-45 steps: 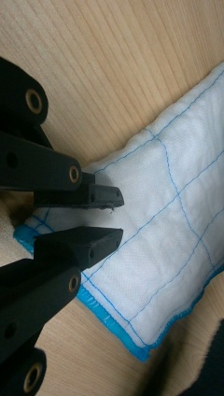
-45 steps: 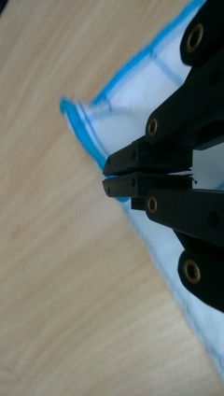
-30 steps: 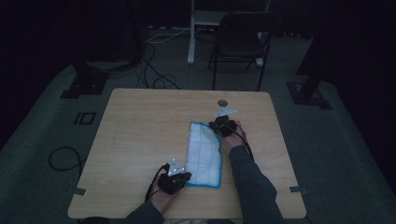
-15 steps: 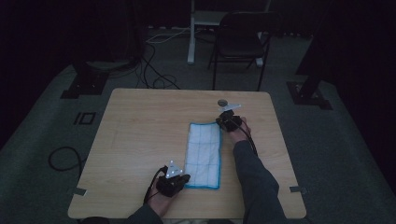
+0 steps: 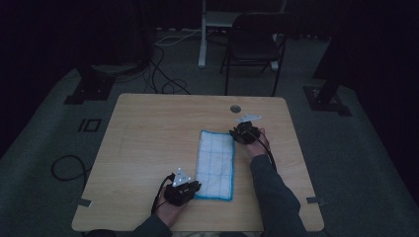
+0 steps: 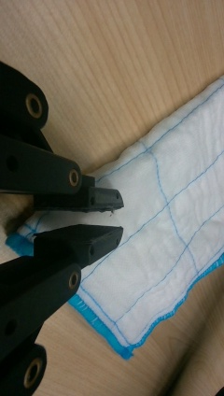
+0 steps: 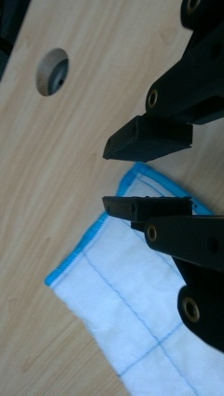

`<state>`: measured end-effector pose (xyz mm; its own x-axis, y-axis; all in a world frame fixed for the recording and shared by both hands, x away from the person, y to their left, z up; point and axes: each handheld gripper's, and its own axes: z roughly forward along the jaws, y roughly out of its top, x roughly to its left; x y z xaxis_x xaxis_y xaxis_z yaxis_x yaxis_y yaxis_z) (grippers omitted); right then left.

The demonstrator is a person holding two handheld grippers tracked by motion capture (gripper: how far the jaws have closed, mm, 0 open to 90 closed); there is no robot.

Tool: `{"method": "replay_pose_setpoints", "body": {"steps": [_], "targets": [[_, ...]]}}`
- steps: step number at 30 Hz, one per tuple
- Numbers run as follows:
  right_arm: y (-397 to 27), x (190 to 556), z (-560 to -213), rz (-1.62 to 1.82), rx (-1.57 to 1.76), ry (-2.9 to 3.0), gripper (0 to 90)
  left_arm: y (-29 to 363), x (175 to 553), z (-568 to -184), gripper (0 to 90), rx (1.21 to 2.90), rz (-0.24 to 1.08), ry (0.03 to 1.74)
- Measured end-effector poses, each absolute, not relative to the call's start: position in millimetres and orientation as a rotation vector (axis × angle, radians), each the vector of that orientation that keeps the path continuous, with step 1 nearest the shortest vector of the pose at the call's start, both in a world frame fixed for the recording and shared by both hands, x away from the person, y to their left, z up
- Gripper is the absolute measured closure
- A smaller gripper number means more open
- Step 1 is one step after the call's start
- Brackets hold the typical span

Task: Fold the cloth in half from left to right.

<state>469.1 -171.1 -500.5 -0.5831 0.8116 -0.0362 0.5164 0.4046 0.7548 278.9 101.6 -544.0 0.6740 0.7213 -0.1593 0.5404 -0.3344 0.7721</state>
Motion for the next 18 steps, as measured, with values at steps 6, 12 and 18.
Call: {"method": "replay_pose_setpoints", "body": {"steps": [6,12,18], "targets": [[-171.8,460.7,-510.9,1.010,1.145,2.292,70.2,105.5,288.6,-536.8,81.0,2.007,0.298,0.983],[-171.3,457.5,-514.7,1.035,1.148,2.306,72.4,108.5,298.4,-529.0,81.1,1.997,0.321,0.980],[-170.8,453.6,-514.3,1.052,1.143,2.301,72.2,109.1,310.0,-521.2,81.0,1.996,0.348,0.964]]}}
